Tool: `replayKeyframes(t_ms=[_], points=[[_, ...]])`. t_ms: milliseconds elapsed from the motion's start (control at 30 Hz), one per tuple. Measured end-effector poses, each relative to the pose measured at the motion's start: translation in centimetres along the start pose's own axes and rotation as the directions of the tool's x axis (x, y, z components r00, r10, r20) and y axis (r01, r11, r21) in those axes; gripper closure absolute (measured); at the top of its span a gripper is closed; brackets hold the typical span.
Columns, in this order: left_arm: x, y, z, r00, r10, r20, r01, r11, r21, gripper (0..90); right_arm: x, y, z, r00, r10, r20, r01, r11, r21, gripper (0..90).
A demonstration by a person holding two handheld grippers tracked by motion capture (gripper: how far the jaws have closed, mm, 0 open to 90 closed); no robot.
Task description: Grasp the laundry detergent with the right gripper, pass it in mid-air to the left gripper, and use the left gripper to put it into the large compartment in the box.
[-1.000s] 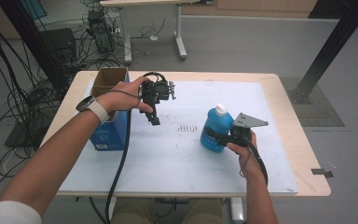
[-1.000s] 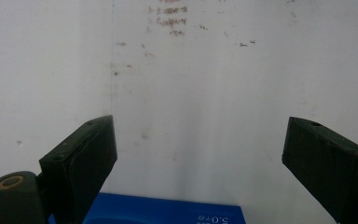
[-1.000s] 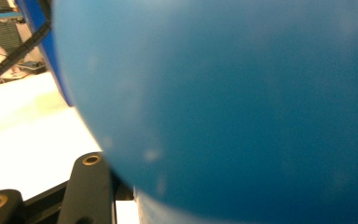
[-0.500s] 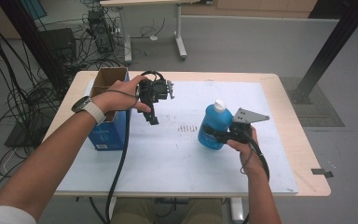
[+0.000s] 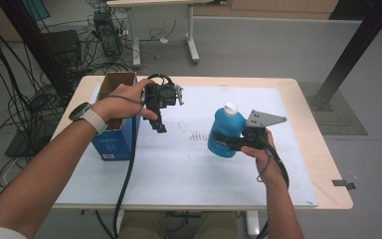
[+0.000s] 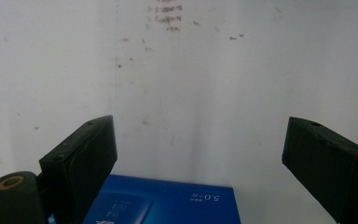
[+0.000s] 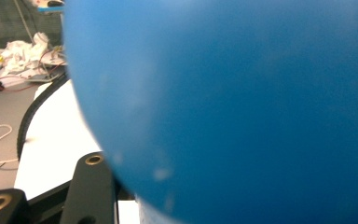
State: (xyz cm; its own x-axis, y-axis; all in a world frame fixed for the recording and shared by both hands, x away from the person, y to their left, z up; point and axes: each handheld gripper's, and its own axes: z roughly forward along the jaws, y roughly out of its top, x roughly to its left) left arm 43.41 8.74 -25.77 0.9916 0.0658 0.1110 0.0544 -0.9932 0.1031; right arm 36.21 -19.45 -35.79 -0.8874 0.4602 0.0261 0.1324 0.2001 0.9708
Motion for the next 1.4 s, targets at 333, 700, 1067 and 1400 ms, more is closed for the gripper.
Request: replayKeyframes(t_ms=[333,700,1067,1400], points=[[-0.7,-0.1,-0.9,0.9999,0.003,-0.011,-0.003,1.0,0.008,10.4,0.4,1.4,0.1,0.9985,-0.02,-0.051,0.021,1.0,0.019,43.5],[-1.7,-0.3,-2.1,0.9998,0.004,-0.02,-0.004,0.9999,0.012,10.4,1.3,3.3,0.8,0.9894,-0.054,-0.135,0.056,0.998,0.014,43.6],[-2.4,-1.1,-3.0,0.9998,-0.008,-0.02,0.009,0.9997,0.021,10.4,1.8,4.4,2.1,0.9773,-0.062,-0.202,0.067,0.998,0.019,43.7],[-2.7,-1.1,-3.8,0.9999,-0.01,-0.007,0.01,0.9989,0.046,10.4,2.1,5.1,2.6,0.9662,-0.073,-0.247,0.082,0.996,0.027,43.7]])
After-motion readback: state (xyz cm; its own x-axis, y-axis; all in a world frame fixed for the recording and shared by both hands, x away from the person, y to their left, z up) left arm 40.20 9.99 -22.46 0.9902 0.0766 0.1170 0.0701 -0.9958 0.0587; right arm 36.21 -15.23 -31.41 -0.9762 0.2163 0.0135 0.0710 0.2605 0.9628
